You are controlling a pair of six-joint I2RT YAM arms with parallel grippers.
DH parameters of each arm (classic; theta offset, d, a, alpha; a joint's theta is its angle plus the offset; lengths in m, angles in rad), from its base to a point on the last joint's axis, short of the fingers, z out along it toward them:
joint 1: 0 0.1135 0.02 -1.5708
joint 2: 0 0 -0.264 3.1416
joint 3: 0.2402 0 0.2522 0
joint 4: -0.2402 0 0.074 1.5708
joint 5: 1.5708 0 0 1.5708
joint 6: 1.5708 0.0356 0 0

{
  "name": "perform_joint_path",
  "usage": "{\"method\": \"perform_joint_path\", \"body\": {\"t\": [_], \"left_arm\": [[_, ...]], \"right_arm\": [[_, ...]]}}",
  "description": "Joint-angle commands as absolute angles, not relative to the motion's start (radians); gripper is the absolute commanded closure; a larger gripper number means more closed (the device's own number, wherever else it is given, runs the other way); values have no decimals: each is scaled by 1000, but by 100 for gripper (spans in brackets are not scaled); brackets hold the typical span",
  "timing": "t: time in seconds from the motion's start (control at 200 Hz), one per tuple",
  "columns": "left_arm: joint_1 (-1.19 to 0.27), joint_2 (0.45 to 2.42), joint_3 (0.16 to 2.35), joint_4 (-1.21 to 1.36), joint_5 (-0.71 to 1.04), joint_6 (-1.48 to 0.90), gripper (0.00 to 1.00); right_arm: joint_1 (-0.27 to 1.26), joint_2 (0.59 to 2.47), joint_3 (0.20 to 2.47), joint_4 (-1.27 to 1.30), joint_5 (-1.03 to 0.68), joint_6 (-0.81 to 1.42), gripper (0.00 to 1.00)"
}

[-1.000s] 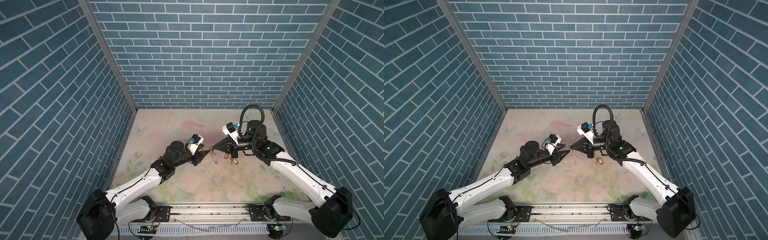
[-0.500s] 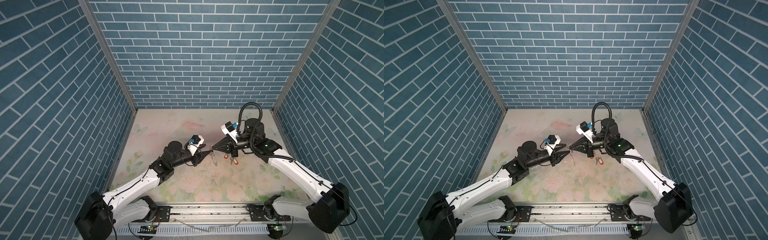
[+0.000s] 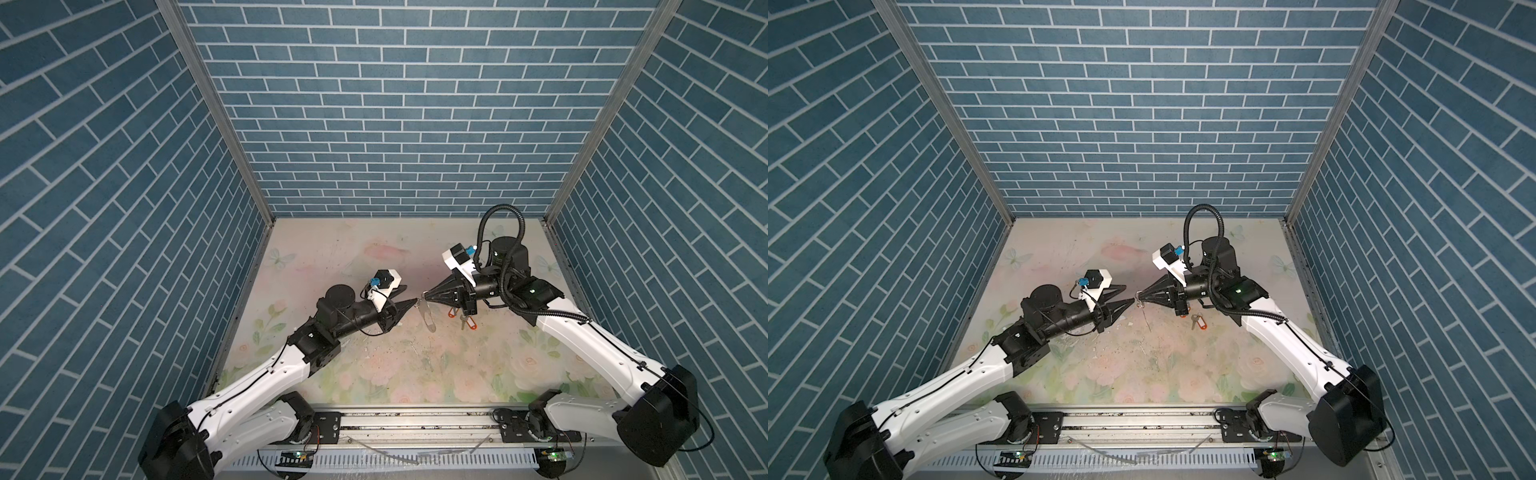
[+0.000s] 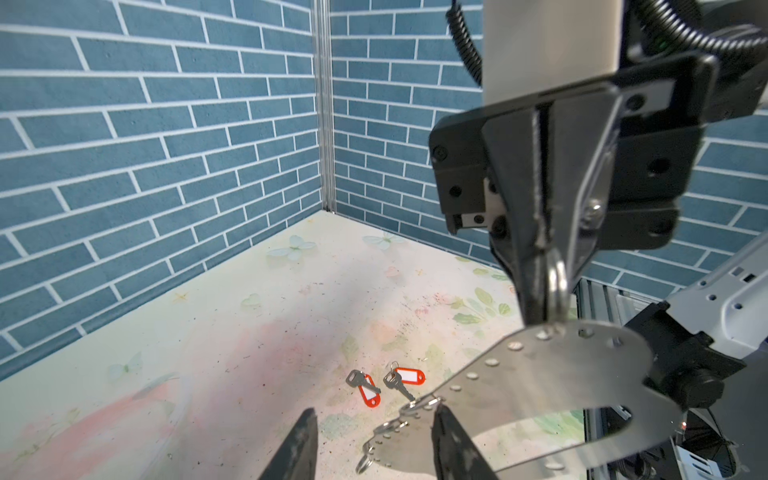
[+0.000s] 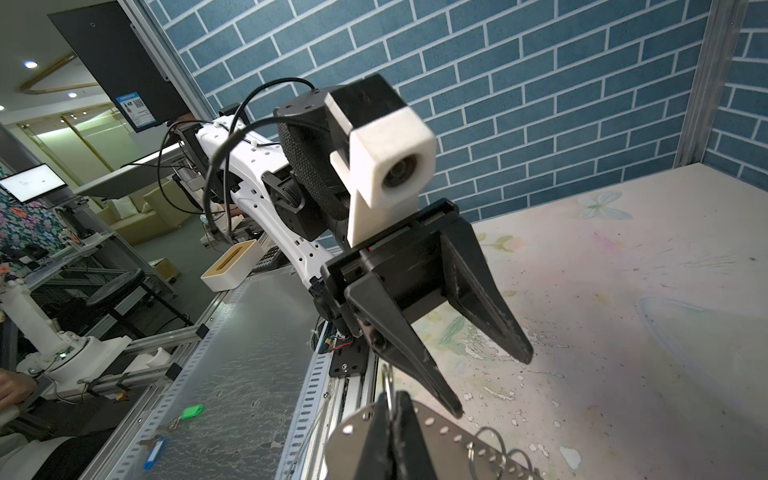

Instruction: Put the keys on the keyring

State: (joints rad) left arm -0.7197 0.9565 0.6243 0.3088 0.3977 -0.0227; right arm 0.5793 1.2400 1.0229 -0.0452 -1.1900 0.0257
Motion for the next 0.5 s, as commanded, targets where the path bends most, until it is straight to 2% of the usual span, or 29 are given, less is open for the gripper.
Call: {"method": "perform_joint_path", "body": {"t": [0.0, 0.205, 0.495], "left_arm": [[-724, 913, 648, 324, 434, -31, 55], [-724, 864, 623, 428, 511, -75, 56], [-725, 921, 636, 520, 576, -123, 59]], "right_arm": [[574, 1246, 1040, 31, -1247, 69, 100], [571, 1263, 1044, 44, -1250, 75, 100], [572, 1275, 1039, 98, -1259, 109, 100]]}}
